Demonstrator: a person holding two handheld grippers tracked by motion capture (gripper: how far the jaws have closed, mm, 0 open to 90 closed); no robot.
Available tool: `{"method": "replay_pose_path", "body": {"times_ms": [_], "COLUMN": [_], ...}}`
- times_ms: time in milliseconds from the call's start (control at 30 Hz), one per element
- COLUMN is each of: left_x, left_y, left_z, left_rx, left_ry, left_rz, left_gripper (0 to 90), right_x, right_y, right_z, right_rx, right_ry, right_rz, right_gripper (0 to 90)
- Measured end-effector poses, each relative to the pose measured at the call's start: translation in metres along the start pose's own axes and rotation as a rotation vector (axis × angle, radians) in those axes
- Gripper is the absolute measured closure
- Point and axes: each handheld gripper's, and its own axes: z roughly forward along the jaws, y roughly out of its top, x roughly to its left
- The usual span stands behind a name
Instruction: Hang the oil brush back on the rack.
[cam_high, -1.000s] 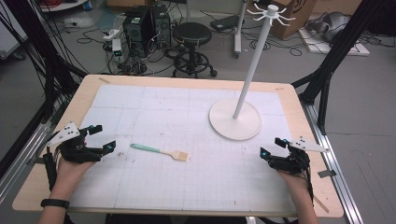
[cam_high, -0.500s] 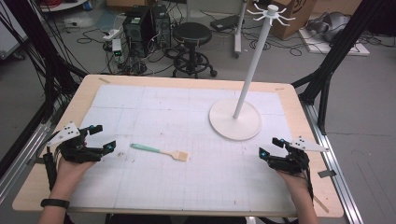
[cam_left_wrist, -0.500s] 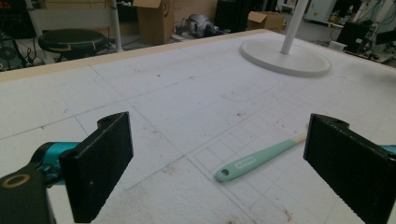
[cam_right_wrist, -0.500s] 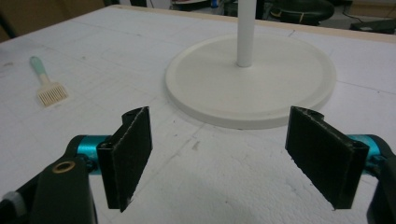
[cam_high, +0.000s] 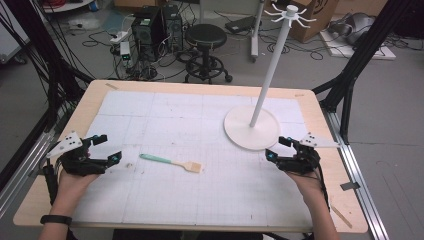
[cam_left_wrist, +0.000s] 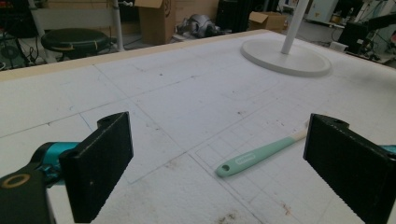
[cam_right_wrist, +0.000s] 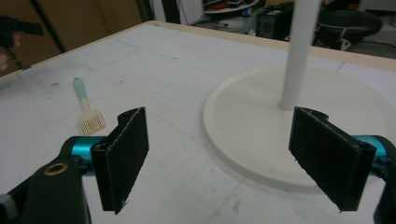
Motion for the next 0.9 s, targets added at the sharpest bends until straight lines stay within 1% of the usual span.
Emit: {"method": "replay_pose_path", "body": {"times_ms": [33,67,133,233,267,300,333,400,433,467,500,533,600,633,667,833,900], "left_x": [0.000,0.000,0.000,0.001,0.000,0.000,0.001,0.001,0.002,0.002,0.002,0.002,0.002,0.002,0.002,0.002,0.002], "left_y": [0.000,0.000,0.000,0.000,0.000,-0.001,-0.001,-0.001,-0.001,-0.001,-0.001,-0.001,-0.001,-0.001,-0.001,-0.002,-0.002], "left_z": [-0.001,-0.001,-0.001,-0.001,0.000,0.000,0.000,-0.001,-0.001,-0.001,-0.001,0.000,0.000,0.000,0.000,0.001,0.001], "left_rx": [-0.005,-0.005,-0.004,0.000,0.001,-0.001,-0.001,-0.003,-0.003,-0.001,-0.001,0.000,0.004,0.004,0.005,0.005,0.006], "left_ry": [0.002,0.002,0.004,-0.003,-0.004,-0.005,-0.005,-0.005,-0.005,-0.005,-0.006,-0.006,-0.008,-0.008,-0.011,-0.010,-0.011], "left_rz": [-0.007,-0.006,-0.011,-0.007,-0.004,-0.006,-0.006,-0.008,-0.009,-0.007,-0.007,-0.006,-0.005,-0.004,-0.003,-0.003,-0.003], "left_gripper": [8.9,8.9,8.9,8.9,8.9,8.9,8.9,8.9,9.0,9.0,8.9,8.9,8.9,8.9,8.9,8.9,8.9], "right_x": [0.001,0.004,0.009,0.016,0.022,0.024,0.024,0.030,0.036,0.036,0.039,0.042,0.049,0.057,0.057,0.075,0.082], "right_y": [0.003,0.007,0.013,0.022,0.028,0.031,0.031,0.036,0.040,0.040,0.042,0.044,0.046,0.048,0.048,0.050,0.051], "right_z": [0.004,0.010,0.021,0.036,0.047,0.052,0.052,0.063,0.074,0.074,0.079,0.084,0.095,0.105,0.105,0.133,0.144], "right_rx": [0.001,0.002,0.010,0.017,0.031,0.039,0.039,0.050,0.058,0.058,0.059,0.066,0.078,0.096,0.096,0.143,0.150], "right_ry": [0.011,0.031,0.061,0.105,0.137,0.150,0.150,0.167,0.193,0.193,0.200,0.213,0.231,0.254,0.254,0.302,0.316], "right_rz": [-0.009,-0.019,-0.026,-0.041,-0.048,-0.056,-0.056,-0.074,-0.072,-0.072,-0.079,-0.077,-0.093,-0.105,-0.105,-0.131,-0.149], "right_gripper": [18.6,18.4,17.8,17.5,17.3,16.9,16.9,16.8,16.6,16.6,16.3,16.2,16.2,16.1,16.1,16.2,16.8]}}
